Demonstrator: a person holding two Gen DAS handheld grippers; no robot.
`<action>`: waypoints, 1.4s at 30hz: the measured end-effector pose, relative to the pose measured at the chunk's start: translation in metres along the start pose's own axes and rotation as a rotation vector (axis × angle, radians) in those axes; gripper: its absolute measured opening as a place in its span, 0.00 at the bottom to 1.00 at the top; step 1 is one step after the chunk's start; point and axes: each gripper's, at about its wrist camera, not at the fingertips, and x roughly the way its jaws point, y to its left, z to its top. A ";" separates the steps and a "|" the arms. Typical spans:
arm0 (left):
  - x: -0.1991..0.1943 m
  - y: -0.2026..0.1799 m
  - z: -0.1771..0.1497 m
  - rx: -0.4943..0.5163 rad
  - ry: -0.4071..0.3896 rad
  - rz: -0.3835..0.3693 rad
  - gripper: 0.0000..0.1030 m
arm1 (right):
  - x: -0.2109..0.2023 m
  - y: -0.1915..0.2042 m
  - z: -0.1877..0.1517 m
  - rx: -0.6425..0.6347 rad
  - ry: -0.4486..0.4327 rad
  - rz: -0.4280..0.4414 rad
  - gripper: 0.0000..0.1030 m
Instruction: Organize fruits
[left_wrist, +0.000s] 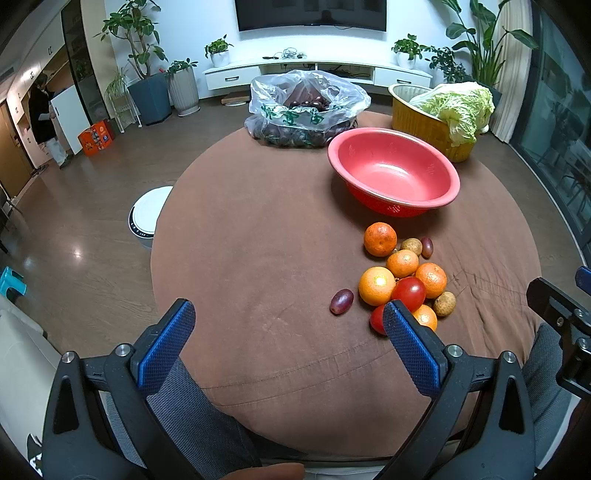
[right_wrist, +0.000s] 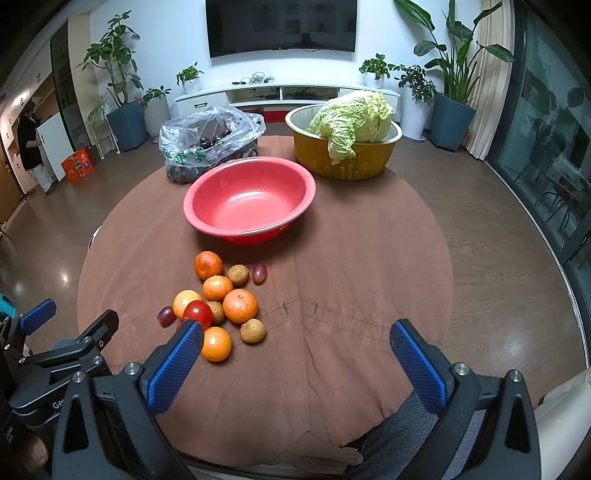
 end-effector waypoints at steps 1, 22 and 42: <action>0.000 0.000 0.000 0.000 0.000 0.000 1.00 | 0.000 0.000 0.000 0.000 0.000 0.000 1.00; 0.008 0.005 0.001 0.030 -0.011 -0.005 1.00 | 0.005 -0.002 -0.003 0.000 0.006 0.006 1.00; 0.072 0.017 0.011 0.459 0.035 -0.361 1.00 | 0.065 0.010 -0.025 -0.209 0.079 0.272 0.72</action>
